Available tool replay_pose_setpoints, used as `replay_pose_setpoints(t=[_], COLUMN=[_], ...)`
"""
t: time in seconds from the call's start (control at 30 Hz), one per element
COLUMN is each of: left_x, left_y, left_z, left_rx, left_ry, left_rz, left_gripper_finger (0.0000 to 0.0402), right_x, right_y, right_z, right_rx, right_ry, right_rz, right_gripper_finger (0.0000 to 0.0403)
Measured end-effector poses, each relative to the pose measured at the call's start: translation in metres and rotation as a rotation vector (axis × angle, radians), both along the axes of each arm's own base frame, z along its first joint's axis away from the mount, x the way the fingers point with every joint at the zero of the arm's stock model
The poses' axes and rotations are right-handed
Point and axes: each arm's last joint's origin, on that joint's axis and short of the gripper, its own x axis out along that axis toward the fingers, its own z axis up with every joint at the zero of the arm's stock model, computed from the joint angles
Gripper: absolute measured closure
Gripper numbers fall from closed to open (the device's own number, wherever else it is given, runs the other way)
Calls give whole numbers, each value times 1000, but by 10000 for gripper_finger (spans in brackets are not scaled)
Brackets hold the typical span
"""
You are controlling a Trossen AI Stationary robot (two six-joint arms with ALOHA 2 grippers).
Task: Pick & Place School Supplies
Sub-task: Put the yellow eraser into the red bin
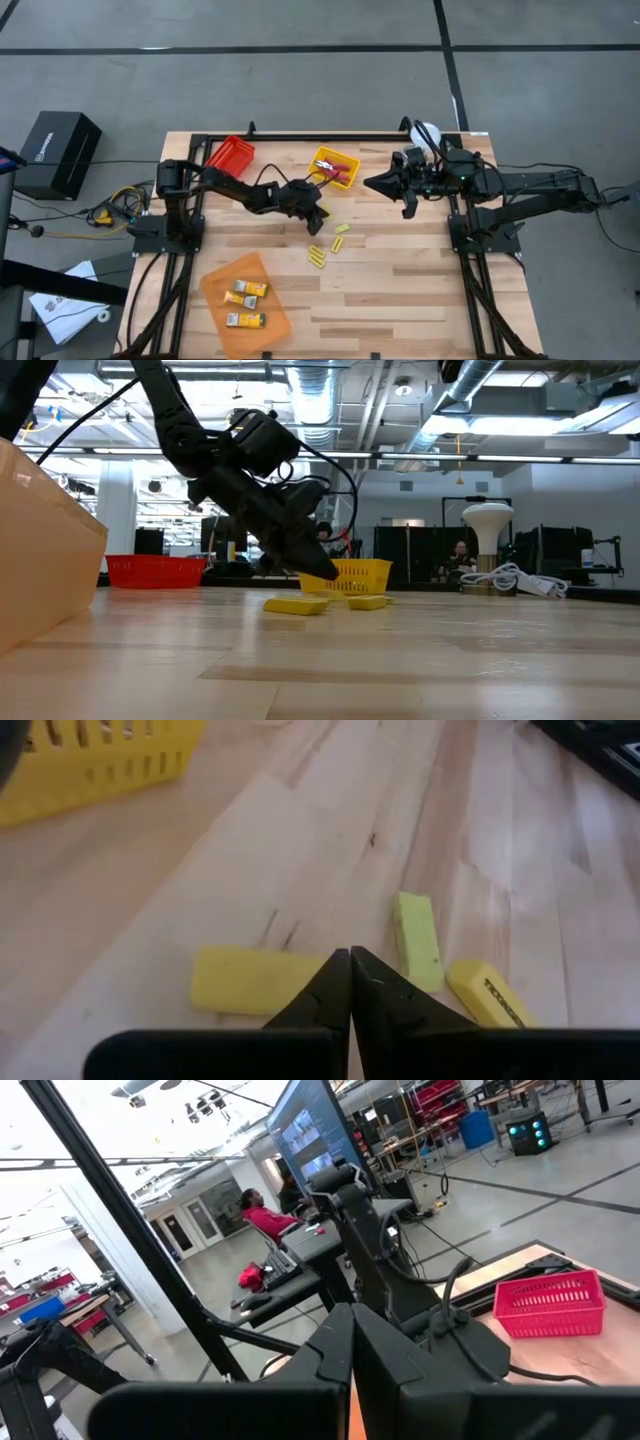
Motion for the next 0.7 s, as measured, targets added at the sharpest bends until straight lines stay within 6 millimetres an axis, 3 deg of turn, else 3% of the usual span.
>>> replay_pose_setpoints(t=[0.4, 0.7], left_x=[-10, -10], left_y=[18, 14], left_z=[-6, -7], left_rx=[30, 15], left_ry=[99, 110], left_rz=[22, 1], left_gripper_finger=[401, 401], right_x=[0, 0], right_y=[0, 0], right_z=[0, 0], right_rx=[-1, -1], right_ry=[0, -2], right_rz=[1, 1], right_gripper_finger=[403, 403])
